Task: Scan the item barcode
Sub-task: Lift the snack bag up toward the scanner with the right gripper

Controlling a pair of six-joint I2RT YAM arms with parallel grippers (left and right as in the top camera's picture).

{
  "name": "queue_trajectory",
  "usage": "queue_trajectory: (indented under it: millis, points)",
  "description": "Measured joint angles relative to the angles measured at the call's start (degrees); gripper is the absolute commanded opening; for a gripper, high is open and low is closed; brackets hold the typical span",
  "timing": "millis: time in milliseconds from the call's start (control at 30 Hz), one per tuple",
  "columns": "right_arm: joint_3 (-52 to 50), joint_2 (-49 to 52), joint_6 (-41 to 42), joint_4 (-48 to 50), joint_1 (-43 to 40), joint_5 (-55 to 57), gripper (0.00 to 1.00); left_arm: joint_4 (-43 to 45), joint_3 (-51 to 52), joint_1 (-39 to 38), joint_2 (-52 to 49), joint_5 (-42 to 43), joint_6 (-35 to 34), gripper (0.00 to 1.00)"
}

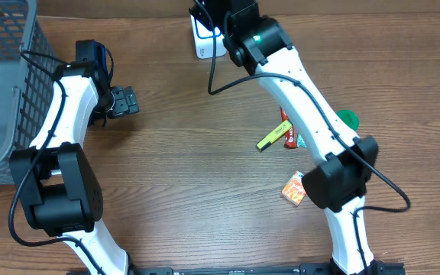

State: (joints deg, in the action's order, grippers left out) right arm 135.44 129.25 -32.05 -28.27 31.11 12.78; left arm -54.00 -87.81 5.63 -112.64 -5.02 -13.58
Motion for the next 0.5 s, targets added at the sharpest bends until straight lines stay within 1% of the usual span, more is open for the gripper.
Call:
queue_trajectory:
  millis: [233, 367, 500]
  points:
    - [0.0, 9.4, -5.6, 10.8, -0.1, 8.6, 0.04, 0.0, 0.0, 0.0, 0.0, 0.0, 0.0, 1.0]
    - [0.0, 12.7, -6.7, 11.9, -0.5, 11.6, 0.04, 0.0, 0.0, 0.0, 0.0, 0.0, 0.0, 1.0]
    - [0.0, 14.0, -7.2, 11.4, -1.1, 13.1, 0.04, 0.0, 0.0, 0.0, 0.0, 0.0, 0.0, 1.0]
